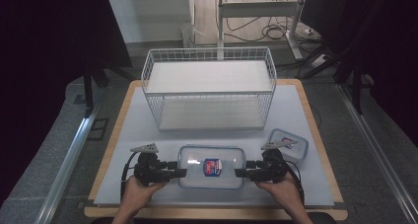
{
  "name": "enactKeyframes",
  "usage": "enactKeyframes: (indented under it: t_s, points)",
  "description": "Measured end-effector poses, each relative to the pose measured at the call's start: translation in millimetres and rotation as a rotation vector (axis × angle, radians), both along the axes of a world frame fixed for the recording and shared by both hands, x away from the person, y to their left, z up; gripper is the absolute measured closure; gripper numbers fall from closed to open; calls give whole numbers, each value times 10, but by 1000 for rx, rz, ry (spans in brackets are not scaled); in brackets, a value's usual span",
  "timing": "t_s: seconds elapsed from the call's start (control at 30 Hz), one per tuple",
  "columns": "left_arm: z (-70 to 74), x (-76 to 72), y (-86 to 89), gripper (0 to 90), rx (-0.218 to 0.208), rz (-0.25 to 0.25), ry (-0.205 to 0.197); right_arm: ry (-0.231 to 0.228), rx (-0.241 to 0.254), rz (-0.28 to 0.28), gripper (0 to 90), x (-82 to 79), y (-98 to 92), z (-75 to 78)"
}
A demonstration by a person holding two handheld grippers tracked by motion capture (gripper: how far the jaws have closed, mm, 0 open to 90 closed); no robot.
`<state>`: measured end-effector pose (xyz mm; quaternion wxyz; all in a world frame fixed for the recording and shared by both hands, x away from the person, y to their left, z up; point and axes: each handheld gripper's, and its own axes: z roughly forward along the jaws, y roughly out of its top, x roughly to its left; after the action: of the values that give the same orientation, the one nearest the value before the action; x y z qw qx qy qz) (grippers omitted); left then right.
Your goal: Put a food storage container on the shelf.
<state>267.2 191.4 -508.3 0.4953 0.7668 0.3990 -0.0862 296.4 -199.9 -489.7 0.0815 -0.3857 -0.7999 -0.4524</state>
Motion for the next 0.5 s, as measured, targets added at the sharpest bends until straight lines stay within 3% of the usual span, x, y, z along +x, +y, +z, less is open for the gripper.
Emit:
enactKeyframes:
  t_s: [0.17, 0.2, 0.27, 0.43, 0.5]
  points:
    - [-34, -29, 38, 490, -15, 3, 26, 43, 36, -1, 413, 19, -7, -33]
    - [-39, -37, 44, 497, -18, 4, 29, 56, 64, -9, 470, 23, -35, -33]
    - [-49, -51, 46, 498, -30, 14, 35, 73, 92, -23, 494, 26, -62, -38]
    - [-77, -27, 53, 499, -63, 38, 65, 72, 80, -38, 473, 13, -41, -44]
    - [-81, -21, 56, 499, -66, 40, 71, 92, 92, -42, 472, 23, -46, -62]
